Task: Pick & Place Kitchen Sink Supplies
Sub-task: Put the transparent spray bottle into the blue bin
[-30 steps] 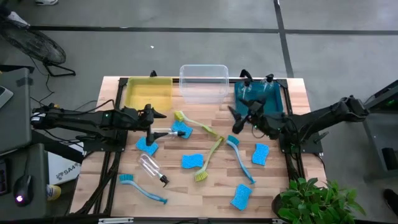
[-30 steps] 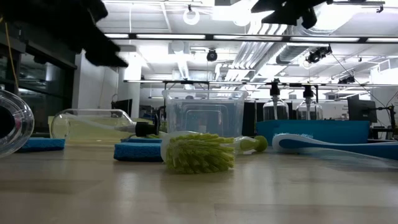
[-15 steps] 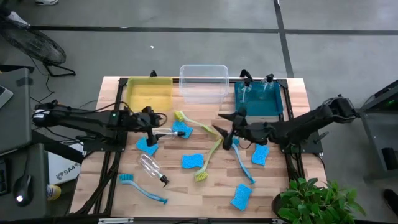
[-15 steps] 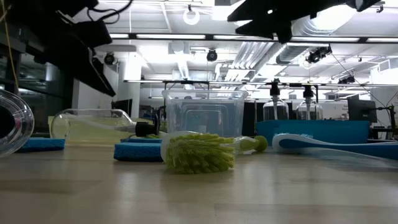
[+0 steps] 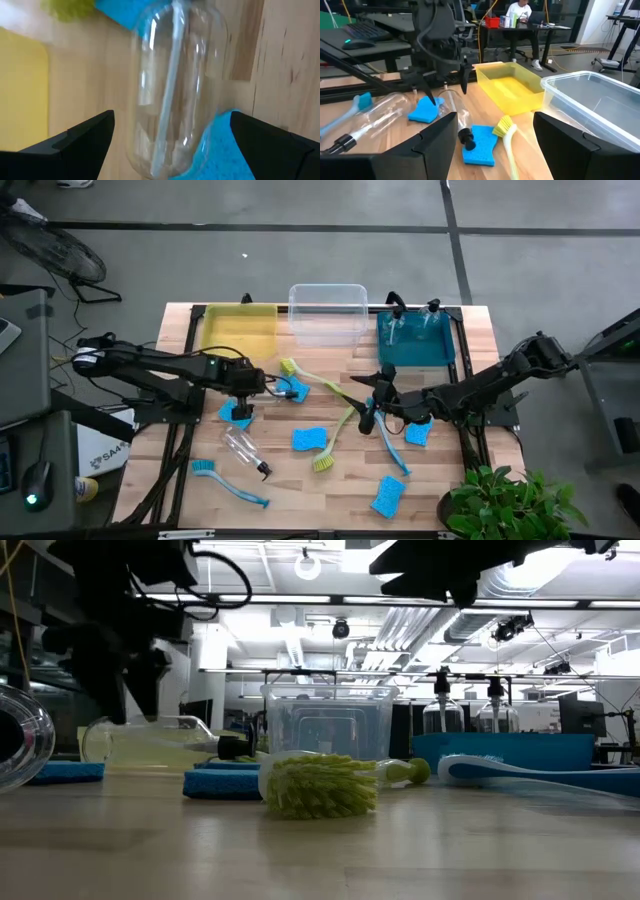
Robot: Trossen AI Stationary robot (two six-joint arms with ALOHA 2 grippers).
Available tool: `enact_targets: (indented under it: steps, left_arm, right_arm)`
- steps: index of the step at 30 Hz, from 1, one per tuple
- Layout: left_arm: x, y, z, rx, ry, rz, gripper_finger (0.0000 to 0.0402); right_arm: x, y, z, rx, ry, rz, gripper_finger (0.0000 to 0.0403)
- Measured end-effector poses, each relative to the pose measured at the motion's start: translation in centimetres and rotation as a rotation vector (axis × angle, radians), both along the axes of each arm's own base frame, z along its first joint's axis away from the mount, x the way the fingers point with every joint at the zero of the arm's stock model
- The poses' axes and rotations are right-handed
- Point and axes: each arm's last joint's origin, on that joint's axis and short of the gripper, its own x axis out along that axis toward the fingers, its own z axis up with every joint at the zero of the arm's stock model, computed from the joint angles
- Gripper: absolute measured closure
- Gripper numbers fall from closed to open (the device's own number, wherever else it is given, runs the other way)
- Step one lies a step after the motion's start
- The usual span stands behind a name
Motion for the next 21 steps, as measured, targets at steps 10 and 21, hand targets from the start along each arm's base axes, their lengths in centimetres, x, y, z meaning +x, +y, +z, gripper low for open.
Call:
enact_targets:
  steps: [10, 21]
  left_arm:
    - [0.6, 0.0, -0.8, 0.022, 0.040, -0.013, 0.0011]
    - [0.4, 0.1, -1.9, 0.056, 0.030, -0.035, 0.0011]
  right_arm:
    - [-0.3, 0.9, 0.0, -0.021, 0.004, 0.000, 0.0148]
    - [-0.4, 1.1, 0.0, -0.012, 0.001, 0.010, 0.0148]
